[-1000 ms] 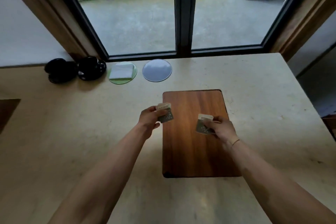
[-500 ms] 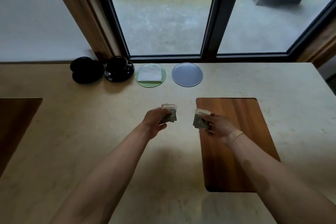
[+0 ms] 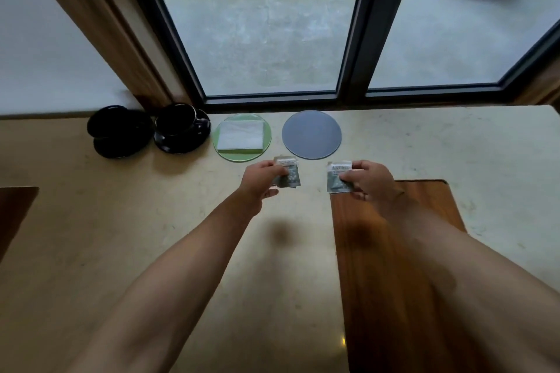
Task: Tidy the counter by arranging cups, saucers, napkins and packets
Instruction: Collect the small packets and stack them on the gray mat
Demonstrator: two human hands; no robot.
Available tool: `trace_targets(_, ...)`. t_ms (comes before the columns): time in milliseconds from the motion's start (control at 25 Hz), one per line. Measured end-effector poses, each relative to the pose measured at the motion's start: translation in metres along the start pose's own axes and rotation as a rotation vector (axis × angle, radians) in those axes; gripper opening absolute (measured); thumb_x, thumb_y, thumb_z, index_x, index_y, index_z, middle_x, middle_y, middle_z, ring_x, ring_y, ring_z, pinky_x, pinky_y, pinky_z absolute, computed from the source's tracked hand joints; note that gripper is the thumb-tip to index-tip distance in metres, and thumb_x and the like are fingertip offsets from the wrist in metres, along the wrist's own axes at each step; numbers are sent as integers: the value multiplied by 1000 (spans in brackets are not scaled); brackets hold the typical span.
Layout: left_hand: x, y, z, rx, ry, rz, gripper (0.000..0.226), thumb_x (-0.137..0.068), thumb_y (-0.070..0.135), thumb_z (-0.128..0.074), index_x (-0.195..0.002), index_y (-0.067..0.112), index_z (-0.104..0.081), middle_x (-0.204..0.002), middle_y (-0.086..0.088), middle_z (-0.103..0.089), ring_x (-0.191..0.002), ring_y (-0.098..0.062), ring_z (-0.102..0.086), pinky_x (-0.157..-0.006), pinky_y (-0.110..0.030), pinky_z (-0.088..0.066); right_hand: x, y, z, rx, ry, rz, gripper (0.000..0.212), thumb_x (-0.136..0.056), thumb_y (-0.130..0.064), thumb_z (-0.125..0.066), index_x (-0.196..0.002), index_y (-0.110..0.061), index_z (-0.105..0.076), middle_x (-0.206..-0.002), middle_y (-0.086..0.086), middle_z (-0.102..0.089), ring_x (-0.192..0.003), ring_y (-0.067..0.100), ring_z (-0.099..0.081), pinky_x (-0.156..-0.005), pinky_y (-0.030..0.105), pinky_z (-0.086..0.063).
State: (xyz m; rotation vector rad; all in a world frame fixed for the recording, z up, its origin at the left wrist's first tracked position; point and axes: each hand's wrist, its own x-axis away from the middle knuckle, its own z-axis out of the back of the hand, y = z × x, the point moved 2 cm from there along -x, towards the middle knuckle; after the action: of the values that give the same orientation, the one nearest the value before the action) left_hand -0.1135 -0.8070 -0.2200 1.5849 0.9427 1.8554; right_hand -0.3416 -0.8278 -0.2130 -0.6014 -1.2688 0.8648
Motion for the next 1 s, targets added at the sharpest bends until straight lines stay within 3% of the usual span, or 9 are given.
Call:
trace_targets(160,-51,25,-13,-72,36,-14,19,-80,9,-71,-97,16,-68,-98,-5,-65,-89,-18,-55,-62,-29,-40,-51,-21,0,63,80,53,26,-84,-6,-69,-108,-10,-62,-106,10,-66,-95,26,-66,-78,34,-57)
trace_targets(280,-85,40,-23,-106,53,2,18,-80,8,-72,-95,17,-67,-96,-5,-66,-84,-18,-52,-60,-29,-34,-82,-34,-6,83,109,68,21,-82,-6,-71,-99,-16,-63,-104,7,-66,-95,23,-63,-77,33,-56)
trace_targets(440,-125,57,-34,-135,72,2,28,-80,4,-74,-107,11,-67,-97,-5,-63,-70,-12,-48,-53,-26,-33,-125,-50,-14,96,161,42,23,-77,-5,-75,-80,-22,-60,-103,8,-66,-95,23,-63,-63,26,-49)
trace_targets(560,-144,64,-42,-142,74,-14,26,-79,0,-74,-99,12,-65,-99,-8,-66,-71,-14,-57,-42,-19,-40,-152,-56,-22,86,224,11,24,-75,-4,-77,-85,-20,-63,-108,10,-67,-99,26,-64,-80,31,-55)
trace_targets(600,-151,64,-43,-139,86,-24,25,-78,-2,-75,-97,11,-64,-102,-10,-68,-76,-18,-62,-43,-19,-45,-157,-56,-24,94,233,4,23,-76,-5,-77,-88,-19,-63,-110,10,-67,-99,26,-65,-84,33,-56)
trace_targets(720,-169,61,-42,-219,154,-97,20,-74,3,-80,-84,12,-65,-103,-12,-71,-90,-26,-68,-73,-32,-58,-166,-53,-28,136,264,16,26,-80,-9,-75,-103,-17,-64,-114,8,-66,-100,24,-64,-81,29,-55)
trace_targets(880,-170,60,-43,-638,218,-298,15,-77,23,-76,-87,22,-64,-92,-2,-69,-87,-21,-65,-73,-34,-55,-167,-41,-29,338,350,114,37,-85,-20,-70,-121,-22,-59,-122,6,-65,-108,23,-62,-84,31,-54)
trace_targets(1000,-169,62,-44,-809,278,-366,29,-76,34,-73,-102,26,-64,-102,-1,-68,-99,-24,-62,-82,-41,-54,-167,-39,-33,490,388,203,41,-88,-26,-65,-127,-27,-55,-123,3,-63,-117,23,-49,-85,33,-48)
